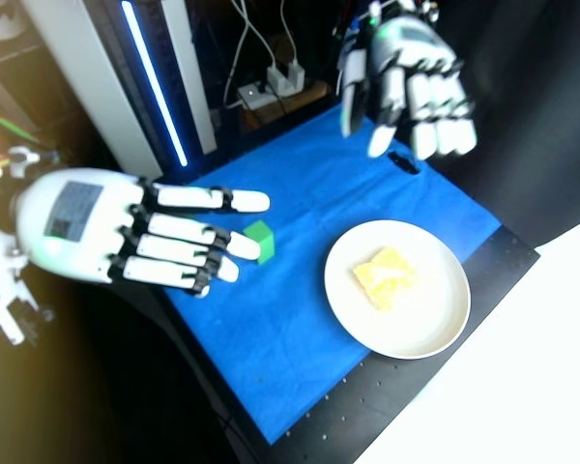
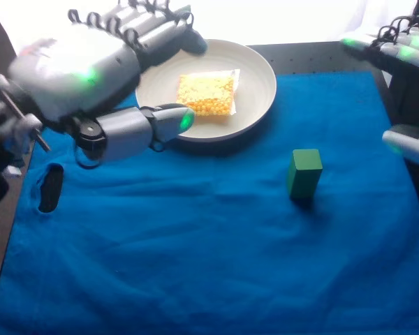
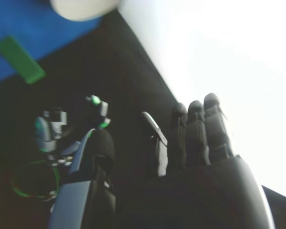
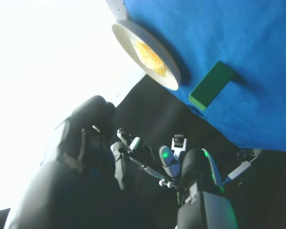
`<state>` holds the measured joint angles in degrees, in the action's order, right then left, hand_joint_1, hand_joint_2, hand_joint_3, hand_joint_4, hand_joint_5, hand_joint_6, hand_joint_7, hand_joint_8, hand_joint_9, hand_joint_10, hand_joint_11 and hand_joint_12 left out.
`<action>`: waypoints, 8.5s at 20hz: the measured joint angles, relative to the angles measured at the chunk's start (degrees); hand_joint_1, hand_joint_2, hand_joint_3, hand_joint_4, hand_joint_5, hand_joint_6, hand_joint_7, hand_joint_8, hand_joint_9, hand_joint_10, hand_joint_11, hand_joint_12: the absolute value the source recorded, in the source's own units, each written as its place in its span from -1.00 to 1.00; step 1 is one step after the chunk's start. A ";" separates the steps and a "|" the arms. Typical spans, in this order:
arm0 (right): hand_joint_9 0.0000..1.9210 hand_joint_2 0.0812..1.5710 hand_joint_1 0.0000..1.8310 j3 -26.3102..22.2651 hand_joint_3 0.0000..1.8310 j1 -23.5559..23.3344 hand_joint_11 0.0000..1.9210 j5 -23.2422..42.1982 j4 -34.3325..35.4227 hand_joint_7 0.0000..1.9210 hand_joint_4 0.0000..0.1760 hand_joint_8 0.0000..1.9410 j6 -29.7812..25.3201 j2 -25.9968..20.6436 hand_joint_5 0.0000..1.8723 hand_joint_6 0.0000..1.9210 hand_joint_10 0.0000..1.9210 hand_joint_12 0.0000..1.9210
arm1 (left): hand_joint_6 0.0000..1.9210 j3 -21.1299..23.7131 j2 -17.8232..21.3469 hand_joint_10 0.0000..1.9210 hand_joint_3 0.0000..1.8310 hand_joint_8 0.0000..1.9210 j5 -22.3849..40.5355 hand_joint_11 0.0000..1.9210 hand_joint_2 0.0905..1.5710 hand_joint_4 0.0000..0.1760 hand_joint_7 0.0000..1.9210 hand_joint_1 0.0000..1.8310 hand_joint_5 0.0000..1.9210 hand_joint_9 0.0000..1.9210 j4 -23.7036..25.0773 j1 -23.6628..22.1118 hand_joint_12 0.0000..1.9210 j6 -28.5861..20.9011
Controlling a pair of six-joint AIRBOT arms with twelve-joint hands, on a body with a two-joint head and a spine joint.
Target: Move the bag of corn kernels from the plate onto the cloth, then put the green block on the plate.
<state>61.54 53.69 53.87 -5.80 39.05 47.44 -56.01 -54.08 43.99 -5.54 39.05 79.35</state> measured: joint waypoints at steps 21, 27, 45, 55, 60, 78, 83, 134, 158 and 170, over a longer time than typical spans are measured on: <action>-1.00 0.77 -0.52 0.07 -0.98 0.00 -1.00 -5.57 -1.36 -1.00 -1.00 -1.00 1.73 3.04 -1.00 -1.00 -1.00 -1.00 | -1.00 -27.78 -23.10 -1.00 -1.00 -1.00 -28.44 -1.00 0.37 -0.09 -1.00 -0.09 -1.00 -1.00 -21.75 -11.67 -0.26 11.82; -1.00 0.77 -0.50 0.22 -0.99 0.00 -1.00 -5.57 -1.29 -1.00 -1.00 -1.00 1.73 3.06 -1.00 -1.00 -1.00 -1.00 | -0.97 -31.54 -25.75 -0.99 -0.99 -0.99 -32.17 -1.00 0.43 -0.70 -0.78 -0.02 -0.77 -0.96 -30.12 -11.67 -0.75 18.47; -1.00 0.82 -0.55 0.28 -0.99 0.00 -1.00 -5.55 -1.33 -1.00 -1.00 -1.00 1.27 3.06 -1.00 -1.00 -1.00 -1.00 | 0.10 -27.08 -22.64 0.42 -1.00 -0.01 -29.18 -0.74 0.53 -1.00 -0.66 0.36 -0.80 -0.71 -30.16 -10.43 0.89 18.47; -1.00 0.84 -0.64 0.26 -0.99 0.00 -1.00 -5.53 -1.29 -1.00 -1.00 -1.00 0.61 3.06 -1.00 -1.00 -1.00 -1.00 | 0.23 -12.79 -11.39 0.70 -0.99 0.39 -15.61 -0.63 0.58 -1.00 -0.85 0.39 -0.87 -0.71 -16.37 -7.69 0.99 8.39; -1.00 0.85 -0.63 -0.13 -0.99 0.00 -1.00 -5.55 -0.74 -1.00 -1.00 -1.00 0.48 3.06 -1.00 -1.00 -1.00 -1.00 | 0.18 -2.40 -1.84 0.78 -1.00 0.45 -2.38 -0.66 0.58 -1.00 -0.83 0.40 -0.86 -0.61 -10.45 3.21 1.00 -3.10; -1.00 0.61 -0.29 0.94 -1.00 0.00 -0.96 -5.42 -2.93 -1.00 -1.00 -1.00 -4.07 4.04 -1.00 -1.00 -1.00 -0.98 | -1.00 3.45 1.75 -1.00 -1.00 -1.00 11.65 -1.00 0.30 0.04 -1.00 -0.46 -1.00 -1.00 -10.51 14.16 -1.00 -11.45; -0.96 0.52 -0.22 2.95 -1.00 0.00 -1.00 -5.95 -3.56 -0.99 -1.00 -1.00 -5.79 7.23 -0.98 -0.99 -0.88 0.01 | -1.00 3.48 2.12 -1.00 -1.00 -1.00 13.53 -1.00 0.28 0.28 -1.00 -0.41 -1.00 -1.00 -11.89 15.23 -1.00 -11.32; -0.88 0.30 0.11 8.68 -1.00 -17.00 -1.00 -20.39 -32.46 -0.59 -1.00 -0.99 -21.55 16.50 -0.68 -0.93 -0.21 0.68 | -1.00 4.44 2.58 -1.00 -1.00 -1.00 19.45 -1.00 0.48 0.85 -1.00 -0.59 -1.00 -1.00 -18.75 20.52 -1.00 -11.26; -0.31 0.54 0.46 10.23 -1.00 -14.16 -0.72 -25.40 -35.56 -0.07 -1.00 0.35 -25.57 17.29 -0.30 0.39 0.50 0.82 | -1.00 4.68 2.89 -1.00 -0.99 -1.00 21.03 -1.00 0.55 1.00 -1.00 -0.72 -1.00 -1.00 -20.65 21.90 -1.00 -11.28; -0.23 0.51 0.48 10.05 -1.00 -14.16 -0.46 -24.35 -35.63 -0.08 -1.00 0.30 -25.46 17.62 -0.25 0.27 0.62 0.97 | -1.00 4.74 2.89 -1.00 -1.00 -1.00 21.86 -1.00 0.57 1.00 -1.00 -0.72 -1.00 -1.00 -20.96 22.03 -1.00 -11.30</action>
<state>71.59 39.53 29.52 -41.43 13.58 65.06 -51.27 -51.20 65.84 -26.50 61.08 68.05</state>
